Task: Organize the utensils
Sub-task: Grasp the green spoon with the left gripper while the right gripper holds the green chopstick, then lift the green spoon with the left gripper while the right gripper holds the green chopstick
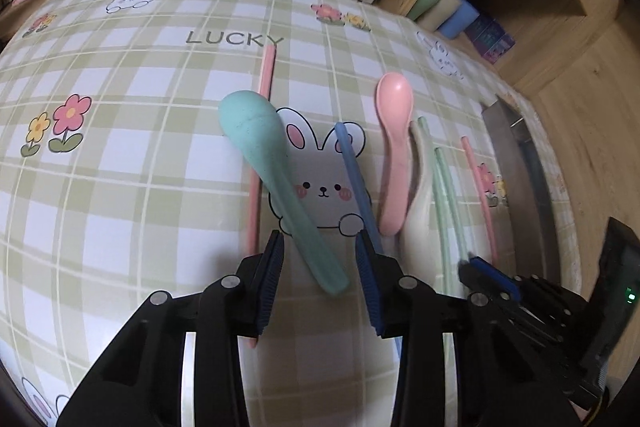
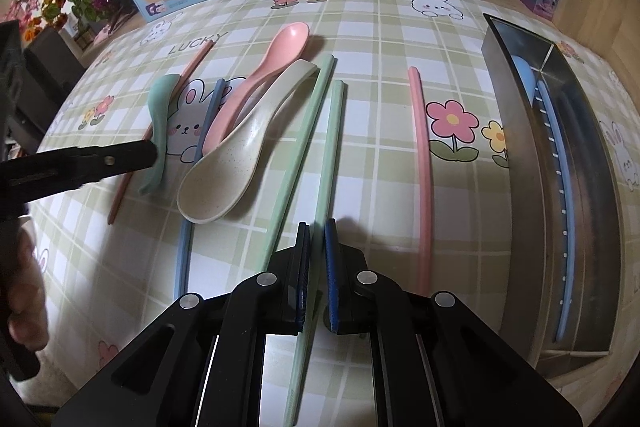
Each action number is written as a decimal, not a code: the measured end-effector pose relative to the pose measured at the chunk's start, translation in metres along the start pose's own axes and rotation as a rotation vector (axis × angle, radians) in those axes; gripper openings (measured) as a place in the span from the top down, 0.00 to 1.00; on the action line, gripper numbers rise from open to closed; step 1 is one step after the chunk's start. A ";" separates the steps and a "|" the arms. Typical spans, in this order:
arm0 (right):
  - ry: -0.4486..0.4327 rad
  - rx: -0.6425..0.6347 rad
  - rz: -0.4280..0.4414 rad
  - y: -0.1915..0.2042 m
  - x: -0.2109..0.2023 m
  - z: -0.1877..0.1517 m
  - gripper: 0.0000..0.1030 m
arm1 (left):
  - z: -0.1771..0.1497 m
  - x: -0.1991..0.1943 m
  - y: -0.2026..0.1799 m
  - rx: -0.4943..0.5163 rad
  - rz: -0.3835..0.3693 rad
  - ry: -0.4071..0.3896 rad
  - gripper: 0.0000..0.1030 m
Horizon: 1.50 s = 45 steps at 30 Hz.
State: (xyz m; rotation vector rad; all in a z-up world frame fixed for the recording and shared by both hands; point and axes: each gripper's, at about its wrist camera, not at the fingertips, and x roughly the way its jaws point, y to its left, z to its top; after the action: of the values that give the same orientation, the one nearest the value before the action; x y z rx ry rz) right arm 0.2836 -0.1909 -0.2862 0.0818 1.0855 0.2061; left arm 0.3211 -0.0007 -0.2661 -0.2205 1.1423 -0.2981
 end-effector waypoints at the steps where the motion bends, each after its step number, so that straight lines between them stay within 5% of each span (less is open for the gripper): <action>1: 0.000 0.002 0.006 -0.001 0.000 0.000 0.92 | 0.001 0.002 0.000 0.002 0.005 0.005 0.65; 13: -0.005 0.009 0.017 -0.002 0.000 0.000 0.92 | 0.034 0.018 0.010 0.020 0.042 -0.011 0.66; 19: -0.005 0.011 0.023 -0.004 0.000 -0.001 0.92 | 0.028 0.024 -0.010 0.172 0.134 -0.044 0.69; 24: -0.005 0.014 0.026 -0.004 0.000 -0.001 0.92 | 0.020 0.018 -0.002 0.126 0.032 -0.017 0.87; 30: -0.007 0.018 0.032 -0.005 0.000 -0.001 0.92 | 0.015 0.016 0.001 0.111 0.003 -0.019 0.87; 45: -0.008 0.021 0.037 -0.006 0.000 -0.001 0.92 | 0.037 0.035 -0.023 0.211 0.122 -0.039 0.86</action>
State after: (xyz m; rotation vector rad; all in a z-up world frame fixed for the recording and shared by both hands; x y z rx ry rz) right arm 0.2829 -0.1966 -0.2876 0.1212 1.0784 0.2276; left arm 0.3655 -0.0332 -0.2742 0.0291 1.0727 -0.3030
